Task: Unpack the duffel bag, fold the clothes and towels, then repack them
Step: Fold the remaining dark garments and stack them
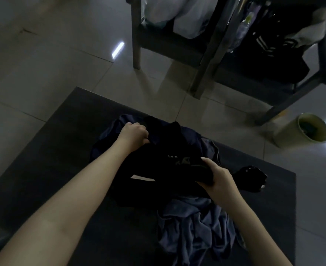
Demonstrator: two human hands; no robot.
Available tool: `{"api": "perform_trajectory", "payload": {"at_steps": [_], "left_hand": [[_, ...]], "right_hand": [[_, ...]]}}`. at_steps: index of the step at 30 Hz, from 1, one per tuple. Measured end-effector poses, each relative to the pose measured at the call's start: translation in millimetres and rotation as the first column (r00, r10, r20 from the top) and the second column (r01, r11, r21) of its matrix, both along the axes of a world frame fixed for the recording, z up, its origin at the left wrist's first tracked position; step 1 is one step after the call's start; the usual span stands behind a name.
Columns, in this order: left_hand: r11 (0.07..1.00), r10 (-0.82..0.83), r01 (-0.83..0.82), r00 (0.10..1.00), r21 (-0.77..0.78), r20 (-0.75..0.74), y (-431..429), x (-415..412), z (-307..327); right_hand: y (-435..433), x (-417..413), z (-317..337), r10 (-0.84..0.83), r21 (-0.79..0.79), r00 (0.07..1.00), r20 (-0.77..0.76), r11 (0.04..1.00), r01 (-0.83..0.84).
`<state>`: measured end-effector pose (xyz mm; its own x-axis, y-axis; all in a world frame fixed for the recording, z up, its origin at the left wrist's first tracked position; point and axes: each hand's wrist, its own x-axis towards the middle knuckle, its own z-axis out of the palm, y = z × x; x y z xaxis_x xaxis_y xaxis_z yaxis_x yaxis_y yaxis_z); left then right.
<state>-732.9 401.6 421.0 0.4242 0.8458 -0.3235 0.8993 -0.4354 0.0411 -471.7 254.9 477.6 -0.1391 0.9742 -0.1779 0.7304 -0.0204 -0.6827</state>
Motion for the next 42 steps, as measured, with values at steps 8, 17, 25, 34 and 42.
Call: {"api": "perform_trajectory", "payload": {"at_steps": [8,17,25,34,42], "left_hand": [[0.924,0.383,-0.352,0.861,-0.152,0.333,25,-11,36],[0.927,0.374,-0.327,0.764,-0.185,0.526,4,-37,47],[0.985,0.173,-0.157,0.935,-0.078,0.308,-75,-56,6],[1.0,0.006,-0.002,0.98,-0.02,0.198,-122,-49,-18],[0.989,0.137,-0.149,0.953,0.024,0.269,-119,-53,-2]], "right_hand": [[24,-36,14,0.401,0.089,0.891,0.211,0.9,-0.426],[82,-90,-10,-0.062,0.378,0.888,0.456,0.917,-0.13],[94,-108,-20,-0.102,0.449,0.88,0.464,0.883,-0.135],[105,-137,-16,-0.099,0.521,0.939,0.328,0.849,-0.092],[98,-132,-31,0.233,0.329,0.912,0.337,0.879,-0.346]]}}
